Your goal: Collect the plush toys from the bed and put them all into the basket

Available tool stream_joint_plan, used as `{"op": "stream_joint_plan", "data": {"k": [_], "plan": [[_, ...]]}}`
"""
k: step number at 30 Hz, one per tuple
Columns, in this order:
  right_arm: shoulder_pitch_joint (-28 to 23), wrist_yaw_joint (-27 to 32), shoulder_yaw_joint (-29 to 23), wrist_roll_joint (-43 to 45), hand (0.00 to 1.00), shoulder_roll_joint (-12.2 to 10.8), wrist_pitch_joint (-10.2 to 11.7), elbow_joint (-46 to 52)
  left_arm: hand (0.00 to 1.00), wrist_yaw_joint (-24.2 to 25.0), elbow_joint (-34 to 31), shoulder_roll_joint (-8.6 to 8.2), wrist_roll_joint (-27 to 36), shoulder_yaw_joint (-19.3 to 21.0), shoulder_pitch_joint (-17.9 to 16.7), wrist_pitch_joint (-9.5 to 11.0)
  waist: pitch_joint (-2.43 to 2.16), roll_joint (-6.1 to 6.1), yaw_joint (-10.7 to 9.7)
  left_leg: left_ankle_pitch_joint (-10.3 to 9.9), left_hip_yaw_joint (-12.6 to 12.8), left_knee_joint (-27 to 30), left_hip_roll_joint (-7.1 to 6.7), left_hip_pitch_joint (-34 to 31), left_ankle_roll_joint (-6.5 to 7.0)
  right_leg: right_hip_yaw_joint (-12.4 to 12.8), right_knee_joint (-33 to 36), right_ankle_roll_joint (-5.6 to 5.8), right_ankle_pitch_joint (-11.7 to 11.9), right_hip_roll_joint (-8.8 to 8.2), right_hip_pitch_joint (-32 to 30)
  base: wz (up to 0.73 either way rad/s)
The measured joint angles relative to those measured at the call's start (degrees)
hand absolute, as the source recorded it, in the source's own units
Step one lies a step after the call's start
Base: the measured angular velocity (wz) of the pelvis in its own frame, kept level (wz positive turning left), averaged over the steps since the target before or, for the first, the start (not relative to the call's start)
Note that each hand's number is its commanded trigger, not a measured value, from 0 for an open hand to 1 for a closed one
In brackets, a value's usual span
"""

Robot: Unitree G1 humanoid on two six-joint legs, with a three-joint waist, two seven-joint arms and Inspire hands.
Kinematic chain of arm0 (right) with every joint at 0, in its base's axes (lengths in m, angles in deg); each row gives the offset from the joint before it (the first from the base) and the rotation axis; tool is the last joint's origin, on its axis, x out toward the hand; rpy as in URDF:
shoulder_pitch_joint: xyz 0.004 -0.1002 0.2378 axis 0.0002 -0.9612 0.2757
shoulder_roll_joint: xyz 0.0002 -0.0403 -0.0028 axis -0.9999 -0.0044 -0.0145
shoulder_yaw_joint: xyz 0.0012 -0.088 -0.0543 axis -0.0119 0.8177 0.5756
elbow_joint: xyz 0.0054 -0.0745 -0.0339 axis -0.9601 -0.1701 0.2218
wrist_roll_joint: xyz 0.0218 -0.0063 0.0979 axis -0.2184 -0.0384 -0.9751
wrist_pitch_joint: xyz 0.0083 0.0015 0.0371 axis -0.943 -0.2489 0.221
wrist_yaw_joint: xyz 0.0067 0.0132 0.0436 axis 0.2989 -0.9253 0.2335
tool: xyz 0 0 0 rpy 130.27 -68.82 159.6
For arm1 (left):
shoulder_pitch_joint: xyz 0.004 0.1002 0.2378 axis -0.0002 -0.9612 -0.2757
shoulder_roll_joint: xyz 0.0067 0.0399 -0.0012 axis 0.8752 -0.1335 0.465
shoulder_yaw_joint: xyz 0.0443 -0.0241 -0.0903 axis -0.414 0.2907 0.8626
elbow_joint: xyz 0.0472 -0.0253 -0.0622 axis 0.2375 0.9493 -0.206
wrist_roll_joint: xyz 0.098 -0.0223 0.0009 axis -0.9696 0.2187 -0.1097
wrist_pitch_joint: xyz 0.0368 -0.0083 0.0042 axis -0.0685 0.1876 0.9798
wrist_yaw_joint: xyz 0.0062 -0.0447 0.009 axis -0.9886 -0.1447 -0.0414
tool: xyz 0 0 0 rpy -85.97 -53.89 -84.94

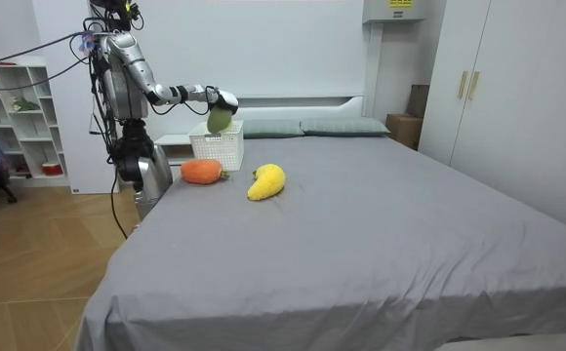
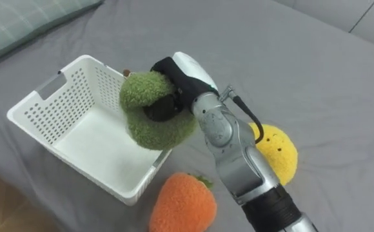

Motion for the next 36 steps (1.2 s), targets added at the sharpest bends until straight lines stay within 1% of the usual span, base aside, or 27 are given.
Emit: {"op": "stream_joint_plan", "data": {"k": [1,3,7,9,10,11,12,13,14,17,20,22,26,31,34,36], "plan": [[0.00,0.02,0.00,-0.03,1.00,-0.01,0.00,-0.52,0.00,-0.14,0.00,0.00,0.00,0.00,-0.13,0.01,0.06,0.08,0.14,0.00,-0.23,0.04,-0.06,-0.01,0.00,-0.07,0.00,0.01,0.00,0.00,0.05,0.11],[0.05,0.48,-0.01,-0.02,1.00,-0.02,0.20,-2.16,0.00,-0.76,-0.33,-0.03,0.01,-0.16,-0.55,0.00,0.02,0.02,0.54,0.03,-1.06,0.08,-0.32,-0.01,-0.03,-0.08,0.00,0.02,0.00,-0.07,0.19,0.13],[0.05,1.07,0.02,-0.04,1.00,-0.11,0.58,-2.59,0.00,-1.06,-0.37,-0.01,0.00,-0.52,-1.55,-0.21,0.03,0.04,0.74,0.25,-1.53,0.09,-0.50,-0.12,-0.08,-0.26,0.01,0.02,0.00,-0.13,0.24,0.08],[0.05,1.49,0.02,-0.15,1.00,-0.10,0.61,-2.82,0.00,-1.06,-0.66,-0.03,-0.08,-0.55,-1.93,-0.22,0.03,0.04,1.33,0.29,-1.66,0.11,-0.54,-0.13,-0.10,-0.13,0.00,0.02,0.00,-0.08,0.26,0.02],[0.05,1.73,0.02,-0.28,0.95,-0.09,0.61,-2.93,0.00,-1.06,-0.86,-0.04,-0.17,-0.56,-2.05,-0.22,0.03,0.04,1.47,0.29,-1.66,0.11,-0.54,-0.13,-0.10,0.03,0.00,0.02,0.00,-0.05,0.25,0.00],[0.05,2.30,0.02,-0.55,0.62,-0.09,0.61,-3.24,0.00,-1.05,-1.09,-0.06,-1.19,-0.57,-2.31,-0.22,0.04,0.05,1.85,0.29,-1.70,0.11,-0.54,-0.16,-0.10,0.04,0.00,0.02,0.00,-0.04,0.25,0.00],[0.06,2.94,0.03,-0.56,0.52,-0.16,0.67,-3.61,0.00,-1.06,-1.45,-0.10,-2.45,-0.62,-2.45,-0.22,0.03,0.04,2.10,0.30,-1.88,0.13,-0.59,-0.22,-0.12,-0.04,-0.01,0.02,0.00,-0.04,0.24,0.06],[0.06,3.39,0.03,-0.56,0.14,-0.22,0.73,-3.86,0.00,-1.06,-1.49,-0.10,-2.96,-0.65,-2.57,-0.22,0.03,0.04,2.12,0.32,-2.09,0.17,-0.65,-0.29,-0.13,-0.14,-0.02,0.02,0.00,-0.04,0.25,0.13],[0.06,4.14,0.03,-0.60,0.00,-0.27,0.78,-4.35,0.00,-1.08,-1.56,-0.10,-3.77,-0.90,-2.55,-0.23,0.03,0.04,2.15,0.39,-2.41,0.21,-0.72,-0.45,-0.13,-0.16,-0.03,0.03,0.01,-0.06,0.20,0.13],[0.06,5.54,0.03,-0.65,0.00,-0.29,1.04,-4.54,0.00,-1.09,-1.61,-0.29,-4.92,-1.06,-2.62,-0.25,0.03,0.04,2.58,0.55,-2.54,0.22,-0.79,-0.63,-0.13,-0.10,-0.15,0.07,0.04,-0.08,0.11,0.04],[0.06,7.60,0.03,-0.72,0.00,-0.28,1.76,-5.24,0.00,-1.08,-1.61,-0.29,-4.91,-1.07,-3.12,-0.25,0.02,0.03,3.09,0.56,-2.55,0.22,-0.84,-0.70,-0.15,0.01,-0.44,0.08,0.05,-0.06,0.17,0.00],[0.27,8.55,0.03,-1.48,0.00,-0.35,1.83,-6.28,0.00,-1.08,-1.60,-0.30,-4.91,-1.14,-3.21,-0.25,0.00,-0.01,3.44,0.57,-2.67,0.22,-0.90,-0.76,-0.16,-0.02,-0.63,0.09,0.05,-0.04,0.24,0.03],[1.60,9.44,0.01,-2.48,0.00,-1.11,1.84,-9.19,0.00,-1.08,-1.61,-0.47,-4.90,-1.14,-4.01,-0.29,0.01,0.01,3.40,0.62,-3.03,0.22,-0.98,-0.93,-0.19,-0.53,-0.76,0.12,0.07,-0.09,0.25,0.05],[1.67,9.91,0.00,-2.48,0.00,-1.13,1.84,-9.38,0.00,-1.08,-1.62,-0.73,-4.89,-1.12,-4.69,-0.56,0.05,0.07,3.36,0.64,-3.22,0.26,-1.04,-1.05,-0.15,-1.15,-0.78,0.20,0.12,-0.20,0.25,0.01],[1.67,10.38,0.00,-2.48,0.00,-1.15,2.30,-9.38,0.00,-0.98,-1.68,-0.73,-4.89,-1.12,-4.55,-0.46,0.09,0.13,3.33,0.64,-3.32,0.60,-1.07,-1.24,-0.15,-1.25,-0.77,0.20,0.12,-0.20,0.25,0.02],[1.67,10.54,0.01,-2.48,0.00,-1.15,3.03,-9.38,0.00,-0.98,-1.69,-0.74,-4.88,-1.13,-4.49,-0.19,0.18,0.25,3.34,0.64,-3.33,0.79,-1.09,-1.31,-0.16,-1.25,-0.76,0.20,0.12,-0.21,0.26,0.00]]}}
